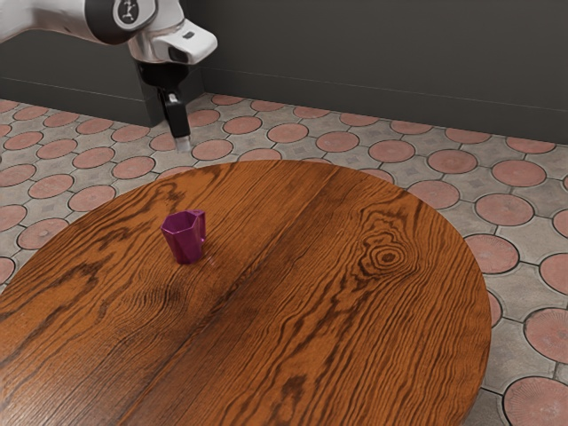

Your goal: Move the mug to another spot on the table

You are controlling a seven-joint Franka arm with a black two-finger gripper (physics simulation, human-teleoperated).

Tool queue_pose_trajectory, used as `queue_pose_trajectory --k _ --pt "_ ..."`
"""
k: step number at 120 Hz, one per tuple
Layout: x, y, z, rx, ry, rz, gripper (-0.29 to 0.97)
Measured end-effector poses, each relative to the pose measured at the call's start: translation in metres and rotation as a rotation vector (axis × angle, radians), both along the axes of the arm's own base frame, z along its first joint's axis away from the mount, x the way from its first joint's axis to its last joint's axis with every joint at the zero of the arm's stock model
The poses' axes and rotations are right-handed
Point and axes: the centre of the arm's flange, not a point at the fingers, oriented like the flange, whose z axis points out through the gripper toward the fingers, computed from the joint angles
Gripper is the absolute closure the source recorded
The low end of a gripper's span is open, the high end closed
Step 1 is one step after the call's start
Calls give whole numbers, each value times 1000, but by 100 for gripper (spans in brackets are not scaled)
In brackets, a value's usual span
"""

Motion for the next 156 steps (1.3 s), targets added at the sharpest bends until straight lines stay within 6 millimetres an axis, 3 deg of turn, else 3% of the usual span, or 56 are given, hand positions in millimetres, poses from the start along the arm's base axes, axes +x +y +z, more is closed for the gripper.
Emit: queue_pose_trajectory --k 38,52,61,79,99,120,156 --pt "7 -5 -14 9 29 -60 0" --pt "23 19 -21 14 31 -27 0" --pt "56 33 -41 -2 37 0 0" --pt "91 74 -73 -44 47 66 0" --pt "103 103 -109 -72 87 111 0" --pt "108 108 -125 -83 97 116 0" --pt "139 142 -203 -69 83 291 0"
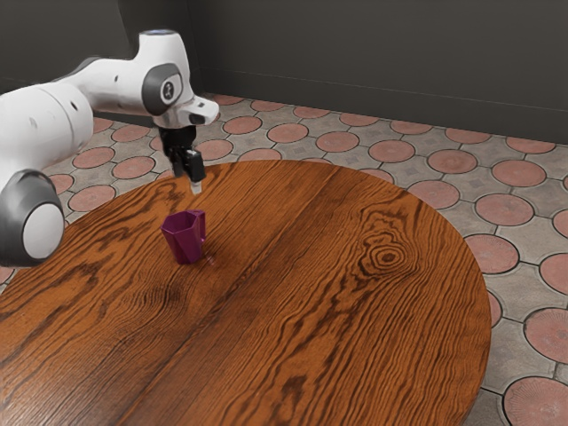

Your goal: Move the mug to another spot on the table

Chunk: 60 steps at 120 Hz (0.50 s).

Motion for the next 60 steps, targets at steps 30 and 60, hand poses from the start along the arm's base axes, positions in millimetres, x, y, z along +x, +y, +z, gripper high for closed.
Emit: queue_pose_trajectory --k 30,60 --pt "14 8 -45 3 11 161 0" --pt "21 14 -89 -1 15 250 0"
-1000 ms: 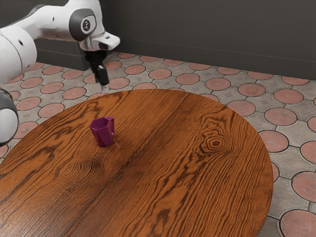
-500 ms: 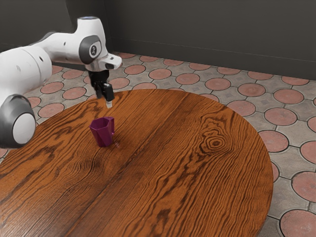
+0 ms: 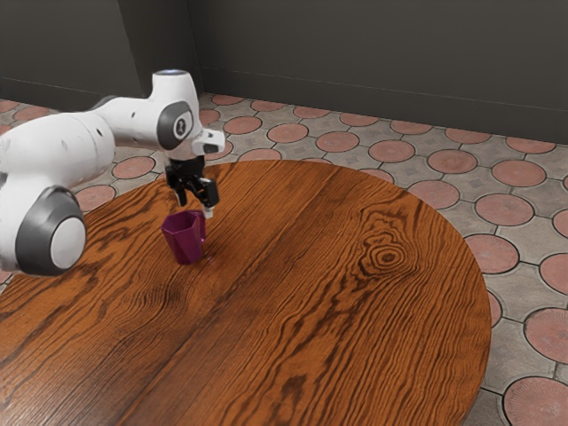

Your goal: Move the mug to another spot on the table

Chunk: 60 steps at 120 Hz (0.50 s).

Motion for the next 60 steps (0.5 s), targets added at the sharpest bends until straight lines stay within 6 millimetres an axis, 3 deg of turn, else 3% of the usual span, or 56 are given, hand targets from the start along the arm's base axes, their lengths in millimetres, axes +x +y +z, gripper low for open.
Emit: queue_pose_trajectory --k 26,60 --pt "15 7 -16 20 -53 -2 0" --pt "16 13 -46 -30 -54 37 0"
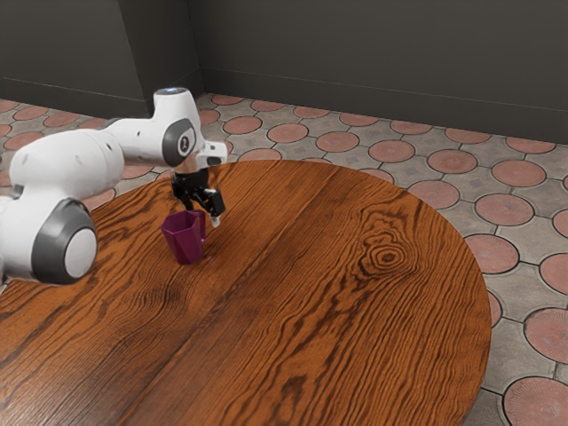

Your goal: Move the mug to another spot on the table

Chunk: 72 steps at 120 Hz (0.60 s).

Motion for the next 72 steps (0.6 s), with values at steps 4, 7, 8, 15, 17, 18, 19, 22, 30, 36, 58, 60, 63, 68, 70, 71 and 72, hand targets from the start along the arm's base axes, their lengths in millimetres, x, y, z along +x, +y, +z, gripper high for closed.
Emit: queue_pose_trajectory --k 4,7,8,15,17,18,19,22,30,36,58,60,63,68,70,71,72 --pt "-1 3 -4 -2 3 6 0" --pt "-1 5 -7 -3 6 9 0" --pt "-1 6 -8 -3 7 10 0" --pt "-1 7 -12 -6 10 14 0" --pt "-1 7 -13 -7 10 15 0" --pt "-1 7 -13 -8 10 15 0" --pt "-2 7 -14 -9 10 15 0" --pt "-2 6 -15 -13 11 17 0" --pt "-2 5 -15 -24 12 22 0" --pt "-2 3 -15 -31 12 23 0" --pt "-4 5 -15 -34 21 29 5" --pt "-4 5 -15 -34 22 29 6" --pt "-4 5 -16 -34 24 30 6" --pt "-4 5 -15 -37 27 31 8" --pt "-5 4 -14 -38 28 31 10" --pt "-5 4 -14 -39 28 31 11" --pt "-5 4 -14 -39 29 32 12"
